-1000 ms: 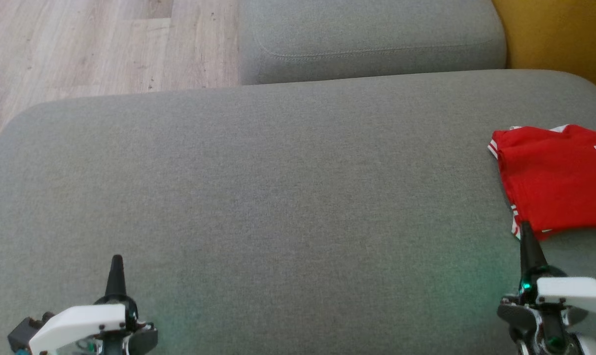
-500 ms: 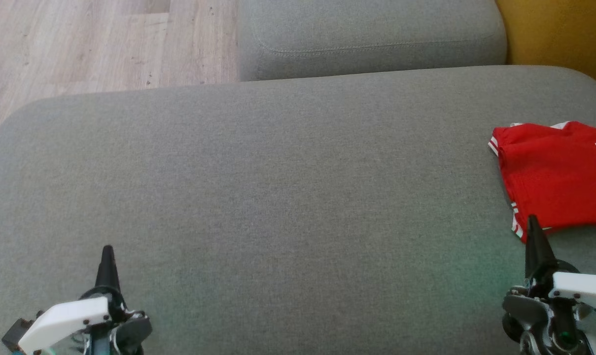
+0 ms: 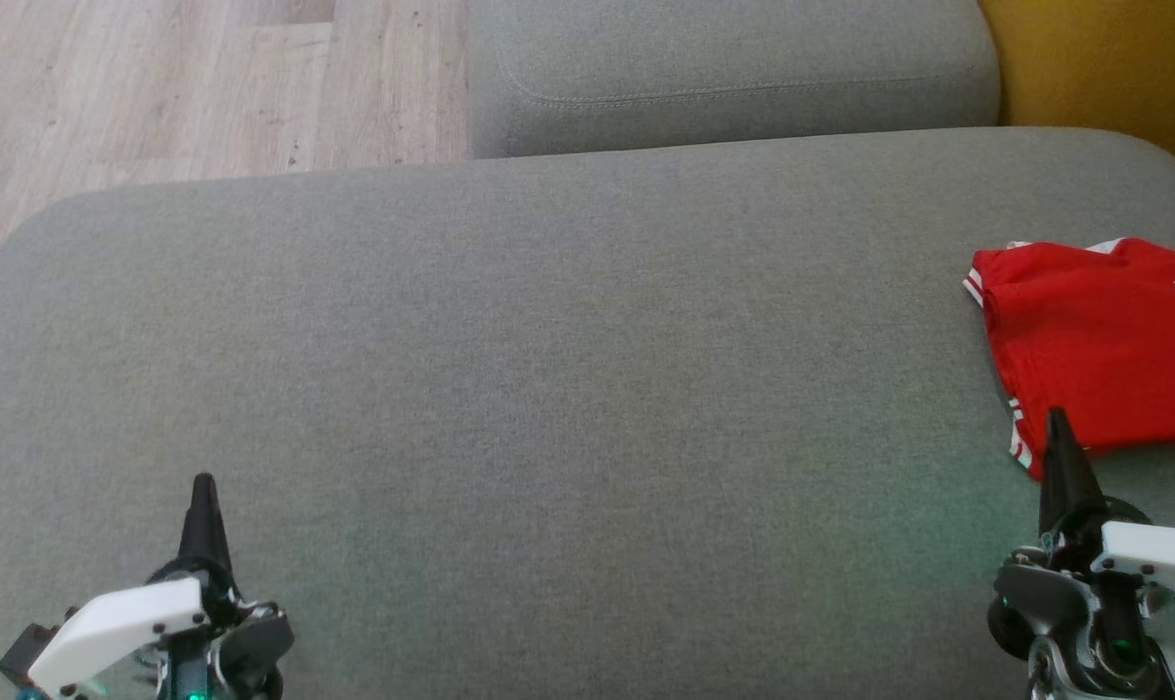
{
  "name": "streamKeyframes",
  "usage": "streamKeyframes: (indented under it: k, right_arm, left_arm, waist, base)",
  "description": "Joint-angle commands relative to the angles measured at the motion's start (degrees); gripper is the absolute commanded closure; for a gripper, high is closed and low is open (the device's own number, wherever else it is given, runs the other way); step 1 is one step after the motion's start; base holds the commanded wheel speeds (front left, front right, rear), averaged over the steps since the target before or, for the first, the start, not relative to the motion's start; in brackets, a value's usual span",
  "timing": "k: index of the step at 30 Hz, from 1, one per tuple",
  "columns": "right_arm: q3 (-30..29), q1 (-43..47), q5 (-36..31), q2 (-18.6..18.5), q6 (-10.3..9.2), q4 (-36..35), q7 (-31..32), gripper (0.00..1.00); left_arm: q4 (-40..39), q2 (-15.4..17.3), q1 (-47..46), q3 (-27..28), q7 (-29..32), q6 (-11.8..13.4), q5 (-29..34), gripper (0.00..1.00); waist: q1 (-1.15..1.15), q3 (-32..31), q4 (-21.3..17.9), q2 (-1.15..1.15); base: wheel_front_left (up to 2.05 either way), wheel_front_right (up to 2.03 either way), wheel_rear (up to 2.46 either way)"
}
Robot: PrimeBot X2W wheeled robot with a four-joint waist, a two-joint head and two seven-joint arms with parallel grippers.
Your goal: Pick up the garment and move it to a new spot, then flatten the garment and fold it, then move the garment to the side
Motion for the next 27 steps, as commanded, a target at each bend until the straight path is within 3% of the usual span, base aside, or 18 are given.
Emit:
streamKeyframes:
  k: [1, 27]
  right_arm:
    - [1.0, -2.6, 0.2, -1.0, 0.4, -1.8, 0.6, 1.0]
    - [0.6, -2.7, -0.2, -0.7, 0.4, -1.8, 1.0, 1.0]
  left_arm:
    - [-1.6, 0.3, -2.8, 2.2, 0.2, -0.4, -0.1, 1.0]
    - [-1.6, 0.2, -2.8, 2.3, 0.3, -0.4, 0.0, 1.0]
  waist:
    - [0.0, 0.0, 0.0, 0.0]
    - [0.0, 0.0, 0.0, 0.0]
  base:
    - [0.0, 0.0, 0.0]
    - [0.0, 0.0, 0.0]
